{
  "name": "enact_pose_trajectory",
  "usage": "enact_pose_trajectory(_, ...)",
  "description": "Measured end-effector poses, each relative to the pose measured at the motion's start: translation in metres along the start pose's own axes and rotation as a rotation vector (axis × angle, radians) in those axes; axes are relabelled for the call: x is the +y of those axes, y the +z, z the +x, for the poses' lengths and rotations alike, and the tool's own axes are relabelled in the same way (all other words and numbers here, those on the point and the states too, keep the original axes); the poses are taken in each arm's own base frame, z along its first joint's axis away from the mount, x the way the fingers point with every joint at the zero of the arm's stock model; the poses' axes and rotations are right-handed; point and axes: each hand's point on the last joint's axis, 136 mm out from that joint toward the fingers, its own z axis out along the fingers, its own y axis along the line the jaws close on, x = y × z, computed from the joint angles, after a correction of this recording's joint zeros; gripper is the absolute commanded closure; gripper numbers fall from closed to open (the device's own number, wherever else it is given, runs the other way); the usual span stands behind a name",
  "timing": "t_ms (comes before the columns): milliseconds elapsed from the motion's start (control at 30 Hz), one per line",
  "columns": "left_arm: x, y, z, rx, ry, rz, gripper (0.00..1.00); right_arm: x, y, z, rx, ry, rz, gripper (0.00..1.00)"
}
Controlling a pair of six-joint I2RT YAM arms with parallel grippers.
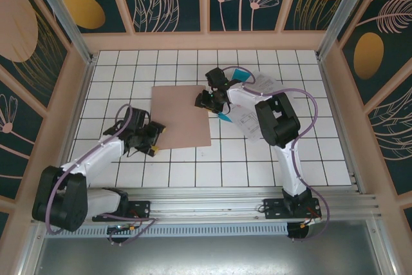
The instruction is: Put the files into the folder
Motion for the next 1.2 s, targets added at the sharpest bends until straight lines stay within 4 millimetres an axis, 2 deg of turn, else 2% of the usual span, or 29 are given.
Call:
enact_pose_trajectory(100,0.011,0.004,0.004,0.006,-0.096,-0.014,0.25,0.0,0.0,0.0,0.0,0.001,-0.001,0.5)
enact_pose_trajectory(400,0.017,0.019,0.01,0.008,-0.226,0.008,0.26,0.0,0.0,0.0,0.001,0.005,-0.004,0.49)
enact_pose_trajectory(700,0.003,0.025,0.004,-0.007,-0.26,0.077,0.3,0.0,0.0,-0.001,0.01,0.016,-0.022,0.49)
enact_pose_trajectory(933,0.0,0.028,0.004,-0.005,-0.261,0.094,0.34,0.0,0.0,-0.001,0.015,0.031,-0.031,0.49)
enact_pose_trajectory(1200,0.001,0.029,0.003,-0.005,-0.261,0.089,0.3,-0.001,0.0,-0.001,0.018,0.034,-0.036,0.49)
